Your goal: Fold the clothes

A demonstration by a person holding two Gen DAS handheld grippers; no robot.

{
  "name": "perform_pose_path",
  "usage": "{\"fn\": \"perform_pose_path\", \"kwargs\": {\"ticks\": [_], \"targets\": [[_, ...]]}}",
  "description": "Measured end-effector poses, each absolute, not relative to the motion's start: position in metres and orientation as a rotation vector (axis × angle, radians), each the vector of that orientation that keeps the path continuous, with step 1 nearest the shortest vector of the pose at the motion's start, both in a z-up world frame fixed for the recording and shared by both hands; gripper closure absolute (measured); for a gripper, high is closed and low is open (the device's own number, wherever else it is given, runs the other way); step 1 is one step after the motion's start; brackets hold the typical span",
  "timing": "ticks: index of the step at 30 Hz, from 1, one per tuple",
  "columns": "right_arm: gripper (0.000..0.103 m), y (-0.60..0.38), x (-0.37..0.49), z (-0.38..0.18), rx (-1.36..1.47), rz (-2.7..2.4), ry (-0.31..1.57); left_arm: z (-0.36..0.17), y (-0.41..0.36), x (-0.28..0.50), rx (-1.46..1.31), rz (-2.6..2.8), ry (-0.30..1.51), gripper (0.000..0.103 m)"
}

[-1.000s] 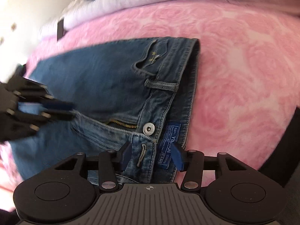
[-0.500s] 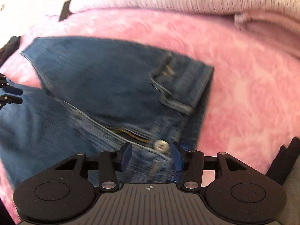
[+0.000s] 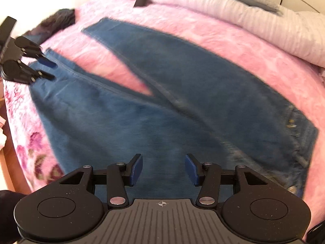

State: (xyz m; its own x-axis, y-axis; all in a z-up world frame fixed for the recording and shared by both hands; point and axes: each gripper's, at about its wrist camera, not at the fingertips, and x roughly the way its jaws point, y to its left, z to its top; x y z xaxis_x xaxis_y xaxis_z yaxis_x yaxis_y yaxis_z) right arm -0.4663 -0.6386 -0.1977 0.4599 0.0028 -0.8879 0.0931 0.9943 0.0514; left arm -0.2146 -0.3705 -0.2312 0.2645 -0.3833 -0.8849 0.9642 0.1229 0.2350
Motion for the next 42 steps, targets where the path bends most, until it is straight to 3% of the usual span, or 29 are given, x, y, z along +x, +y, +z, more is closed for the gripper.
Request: {"fn": "perform_pose_path", "kwargs": {"ticks": [3,4,6,11,14,16,18,20,22,24,27,31,32,33,35,36,37,42], "targets": [[0.051,-0.594,-0.447,-0.209,0.077,-0.062,1.153,-0.233,-0.308,-0.182,1.031,-1.050,0.742,0.067],[0.041,-0.579,-0.440,-0.213,0.067,-0.063,1.173,-0.233,-0.288,-0.176,1.073,-1.053,0.713,0.064],[0.034,-0.549,-0.428,-0.218,0.042,-0.056,1.188,-0.241,-0.253,-0.171,1.210,-1.080,0.623,0.058],[0.034,-0.480,-0.400,-0.235,-0.078,-0.029,1.235,-0.288,-0.192,-0.169,1.511,-1.140,0.404,0.057],[0.034,-0.447,-0.392,-0.253,-0.243,-0.002,1.265,-0.306,-0.181,-0.164,1.563,-1.159,0.253,0.047],[0.034,-0.434,-0.392,-0.263,-0.339,0.010,1.277,-0.304,-0.181,-0.160,1.539,-1.158,0.242,0.054],[0.034,-0.429,-0.394,-0.269,-0.409,0.024,1.279,-0.301,-0.185,-0.152,1.515,-1.121,0.272,0.090],[0.034,-0.426,-0.396,-0.278,-0.483,0.043,1.287,-0.298,-0.183,-0.143,1.516,-1.089,0.280,0.092],[0.081,-0.428,-0.400,-0.284,-0.537,0.076,1.310,-0.292,-0.184,-0.140,1.502,-1.101,0.310,0.094],[0.097,-0.427,-0.403,-0.284,-0.577,0.113,1.317,-0.279,-0.182,-0.140,1.475,-1.100,0.324,0.095],[0.099,-0.423,-0.407,-0.274,-0.568,0.160,1.296,-0.264,-0.171,-0.144,1.449,-1.066,0.352,0.096],[0.098,-0.431,-0.409,-0.282,-0.525,0.169,1.305,-0.283,-0.181,-0.145,1.493,-1.075,0.452,0.096],[0.097,-0.432,-0.408,-0.280,-0.516,0.163,1.307,-0.284,-0.184,-0.146,1.501,-1.068,0.456,0.095],[0.089,-0.433,-0.408,-0.277,-0.504,0.155,1.308,-0.284,-0.186,-0.146,1.507,-1.061,0.462,0.092],[0.062,-0.436,-0.411,-0.261,-0.427,0.114,1.297,-0.271,-0.185,-0.146,1.453,-1.046,0.534,0.086],[0.044,-0.439,-0.414,-0.252,-0.386,0.089,1.289,-0.262,-0.184,-0.146,1.415,-1.037,0.574,0.084],[0.038,-0.442,-0.418,-0.241,-0.346,0.051,1.282,-0.253,-0.184,-0.147,1.376,-1.028,0.614,0.084],[0.038,-0.463,-0.447,-0.183,-0.091,-0.234,1.269,-0.188,-0.188,-0.158,1.055,-0.980,0.798,0.070]]}}
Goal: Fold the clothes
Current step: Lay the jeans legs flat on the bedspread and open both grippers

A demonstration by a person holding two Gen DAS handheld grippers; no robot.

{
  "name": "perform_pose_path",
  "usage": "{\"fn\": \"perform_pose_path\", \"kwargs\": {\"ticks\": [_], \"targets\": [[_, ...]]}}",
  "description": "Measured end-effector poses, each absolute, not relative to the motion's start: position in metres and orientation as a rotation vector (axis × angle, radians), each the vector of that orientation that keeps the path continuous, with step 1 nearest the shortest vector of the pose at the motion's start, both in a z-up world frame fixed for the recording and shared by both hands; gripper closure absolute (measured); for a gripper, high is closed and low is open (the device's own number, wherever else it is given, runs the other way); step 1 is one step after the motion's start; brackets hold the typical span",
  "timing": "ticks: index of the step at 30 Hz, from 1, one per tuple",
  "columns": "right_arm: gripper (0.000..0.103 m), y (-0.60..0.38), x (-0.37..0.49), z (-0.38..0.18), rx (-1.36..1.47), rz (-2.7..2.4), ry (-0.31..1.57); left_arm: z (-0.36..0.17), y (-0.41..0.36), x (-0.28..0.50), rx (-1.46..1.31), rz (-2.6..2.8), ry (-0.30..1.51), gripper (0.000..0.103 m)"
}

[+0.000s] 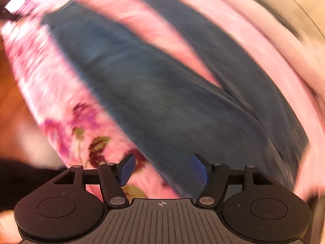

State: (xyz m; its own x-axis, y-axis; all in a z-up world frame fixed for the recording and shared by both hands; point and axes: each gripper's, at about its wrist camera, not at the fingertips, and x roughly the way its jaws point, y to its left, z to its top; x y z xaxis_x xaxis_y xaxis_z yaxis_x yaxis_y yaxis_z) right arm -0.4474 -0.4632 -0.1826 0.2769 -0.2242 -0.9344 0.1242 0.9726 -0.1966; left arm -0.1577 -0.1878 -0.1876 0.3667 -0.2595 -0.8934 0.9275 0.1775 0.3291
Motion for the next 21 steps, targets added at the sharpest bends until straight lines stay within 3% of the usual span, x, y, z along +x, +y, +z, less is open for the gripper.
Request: {"fn": "perform_pose_path", "kwargs": {"ticks": [4,7,11,14,21], "targets": [[0.038,-0.495,-0.484,-0.126,0.213,-0.545,1.181,-0.138,-0.207,-0.173,0.826,-0.965,0.865,0.057],[0.038,-0.515,-0.514,-0.088,0.358,-0.723,1.112,-0.109,-0.226,-0.180,0.699,-0.950,0.881,0.041],[0.038,-0.532,-0.543,-0.048,0.437,-0.851,1.030,-0.076,-0.248,-0.185,0.562,-0.900,0.925,0.037],[0.038,-0.542,-0.557,-0.026,0.463,-0.892,0.998,-0.054,-0.260,-0.198,0.524,-0.870,0.909,0.025],[0.038,-0.554,-0.590,0.003,0.494,-0.822,0.935,-0.022,-0.273,-0.259,0.503,-0.812,0.847,0.025]]}}
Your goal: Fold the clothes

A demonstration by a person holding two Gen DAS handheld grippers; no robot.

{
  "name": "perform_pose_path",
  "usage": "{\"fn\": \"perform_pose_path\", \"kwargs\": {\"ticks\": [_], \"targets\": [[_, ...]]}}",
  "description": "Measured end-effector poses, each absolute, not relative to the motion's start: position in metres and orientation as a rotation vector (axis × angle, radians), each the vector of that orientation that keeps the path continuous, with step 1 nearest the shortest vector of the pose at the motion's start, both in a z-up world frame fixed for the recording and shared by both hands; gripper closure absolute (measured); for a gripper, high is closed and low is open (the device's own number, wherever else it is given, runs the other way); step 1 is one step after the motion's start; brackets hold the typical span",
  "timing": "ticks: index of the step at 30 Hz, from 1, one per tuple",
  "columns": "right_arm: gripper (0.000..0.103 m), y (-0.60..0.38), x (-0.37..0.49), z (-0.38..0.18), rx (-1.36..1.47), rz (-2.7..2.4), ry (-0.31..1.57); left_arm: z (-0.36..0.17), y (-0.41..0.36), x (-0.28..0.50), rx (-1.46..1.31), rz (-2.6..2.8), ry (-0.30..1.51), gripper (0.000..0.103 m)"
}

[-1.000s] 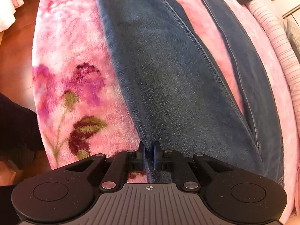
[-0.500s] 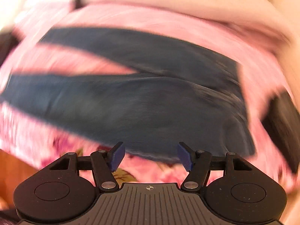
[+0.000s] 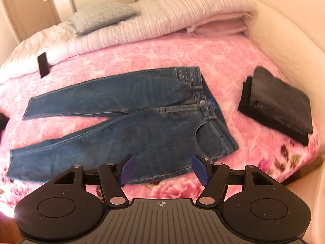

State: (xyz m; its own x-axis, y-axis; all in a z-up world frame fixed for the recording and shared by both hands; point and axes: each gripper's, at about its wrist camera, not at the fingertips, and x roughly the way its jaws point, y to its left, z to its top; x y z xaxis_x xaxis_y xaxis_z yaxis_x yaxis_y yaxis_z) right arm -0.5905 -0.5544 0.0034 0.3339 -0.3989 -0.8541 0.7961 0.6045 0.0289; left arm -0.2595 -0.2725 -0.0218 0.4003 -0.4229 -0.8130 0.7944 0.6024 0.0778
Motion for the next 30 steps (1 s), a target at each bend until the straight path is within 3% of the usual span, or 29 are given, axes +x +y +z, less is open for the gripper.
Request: {"fn": "perform_pose_path", "kwargs": {"ticks": [14,30], "targets": [[0.038,-0.562,-0.650,0.008,0.459,-0.637,0.922,0.004,-0.278,-0.389,0.474,-0.701,0.821,0.024],[0.038,-0.538,-0.631,0.001,0.423,-0.475,0.933,0.022,-0.246,-0.395,0.482,-0.593,0.788,0.024]]}}
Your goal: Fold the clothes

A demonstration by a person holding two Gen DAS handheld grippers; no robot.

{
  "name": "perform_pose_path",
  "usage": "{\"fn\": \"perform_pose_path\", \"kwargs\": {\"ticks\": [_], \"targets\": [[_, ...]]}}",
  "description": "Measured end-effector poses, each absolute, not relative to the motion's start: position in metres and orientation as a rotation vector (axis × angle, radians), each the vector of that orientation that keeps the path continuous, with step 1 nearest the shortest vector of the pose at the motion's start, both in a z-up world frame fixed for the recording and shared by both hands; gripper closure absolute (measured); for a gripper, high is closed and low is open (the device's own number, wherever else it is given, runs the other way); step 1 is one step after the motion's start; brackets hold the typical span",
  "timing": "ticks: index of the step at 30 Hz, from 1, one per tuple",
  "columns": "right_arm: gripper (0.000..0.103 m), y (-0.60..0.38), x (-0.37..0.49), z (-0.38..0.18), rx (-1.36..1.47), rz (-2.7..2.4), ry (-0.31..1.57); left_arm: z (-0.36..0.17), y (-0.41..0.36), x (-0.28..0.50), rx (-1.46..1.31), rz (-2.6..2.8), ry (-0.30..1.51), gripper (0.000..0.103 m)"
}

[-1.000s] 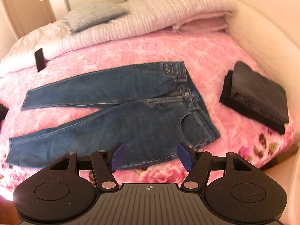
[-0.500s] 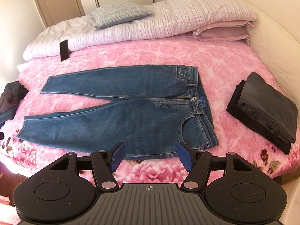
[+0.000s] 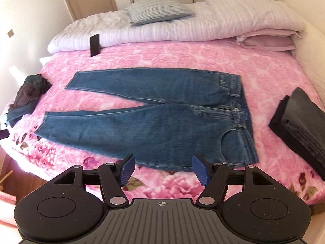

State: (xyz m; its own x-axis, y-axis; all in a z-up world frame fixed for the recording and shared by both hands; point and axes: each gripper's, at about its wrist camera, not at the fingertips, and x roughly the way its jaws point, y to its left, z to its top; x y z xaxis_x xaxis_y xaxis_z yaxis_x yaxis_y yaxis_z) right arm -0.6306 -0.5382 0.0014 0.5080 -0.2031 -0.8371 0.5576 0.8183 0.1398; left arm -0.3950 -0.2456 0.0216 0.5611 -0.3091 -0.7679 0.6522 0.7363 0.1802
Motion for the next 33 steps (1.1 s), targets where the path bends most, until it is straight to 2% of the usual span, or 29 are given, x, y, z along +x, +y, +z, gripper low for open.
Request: {"fn": "perform_pose_path", "kwargs": {"ticks": [14,15,16,17,24,30,33], "targets": [[0.037,-0.539,-0.621,-0.007,0.384,-0.477,0.921,0.016,-0.238,-0.397,0.489,-0.565,0.792,0.024],[0.029,-0.539,-0.621,-0.009,0.381,-0.476,0.924,0.014,-0.238,-0.398,0.498,-0.568,0.790,0.024],[0.010,-0.541,-0.622,-0.010,0.379,-0.473,0.926,0.013,-0.239,-0.398,0.508,-0.571,0.784,0.024],[0.007,-0.542,-0.623,-0.011,0.381,-0.463,0.926,0.009,-0.241,-0.402,0.522,-0.577,0.774,0.024],[0.007,-0.540,-0.619,-0.026,0.339,-0.415,0.965,-0.014,-0.236,-0.408,0.660,-0.668,0.688,0.024],[0.007,-0.537,-0.605,-0.050,0.190,-0.384,1.026,-0.066,-0.236,-0.395,0.952,-0.805,0.569,0.024],[0.007,-0.530,-0.601,-0.080,0.071,-0.383,1.073,-0.106,-0.239,-0.370,1.077,-0.862,0.517,0.024]]}}
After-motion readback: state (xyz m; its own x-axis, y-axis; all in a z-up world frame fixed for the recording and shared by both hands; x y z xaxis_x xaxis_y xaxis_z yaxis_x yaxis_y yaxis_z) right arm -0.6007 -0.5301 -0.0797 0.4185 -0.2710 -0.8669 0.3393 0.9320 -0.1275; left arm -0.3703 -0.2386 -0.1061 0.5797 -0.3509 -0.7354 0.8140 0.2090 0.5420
